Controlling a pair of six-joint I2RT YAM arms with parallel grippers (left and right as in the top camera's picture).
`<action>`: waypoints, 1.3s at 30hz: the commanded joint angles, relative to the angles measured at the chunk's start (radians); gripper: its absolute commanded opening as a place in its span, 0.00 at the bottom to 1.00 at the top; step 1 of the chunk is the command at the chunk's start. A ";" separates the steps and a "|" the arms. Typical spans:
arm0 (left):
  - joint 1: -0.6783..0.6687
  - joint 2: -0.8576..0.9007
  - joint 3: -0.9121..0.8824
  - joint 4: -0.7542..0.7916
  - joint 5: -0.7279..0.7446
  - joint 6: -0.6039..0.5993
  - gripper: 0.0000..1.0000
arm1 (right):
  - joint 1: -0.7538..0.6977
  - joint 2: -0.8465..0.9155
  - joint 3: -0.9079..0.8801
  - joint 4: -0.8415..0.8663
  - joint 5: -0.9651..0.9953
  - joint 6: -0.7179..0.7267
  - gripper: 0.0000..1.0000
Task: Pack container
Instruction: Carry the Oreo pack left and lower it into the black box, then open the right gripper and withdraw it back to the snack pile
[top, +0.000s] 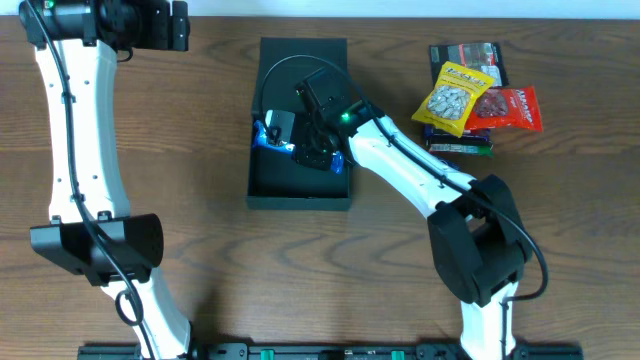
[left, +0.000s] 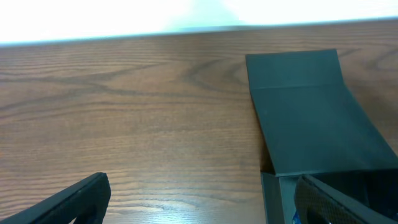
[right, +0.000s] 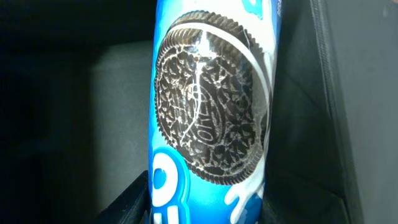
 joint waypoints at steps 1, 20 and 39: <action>0.004 -0.026 -0.008 -0.006 -0.008 0.007 0.96 | 0.010 0.003 0.005 0.006 0.011 -0.009 0.23; 0.004 -0.026 -0.008 0.027 -0.011 0.033 0.95 | -0.034 0.066 0.005 0.120 -0.049 -0.145 0.51; 0.004 -0.026 -0.008 0.032 -0.011 0.038 0.96 | -0.013 0.028 0.158 0.012 0.046 0.139 0.72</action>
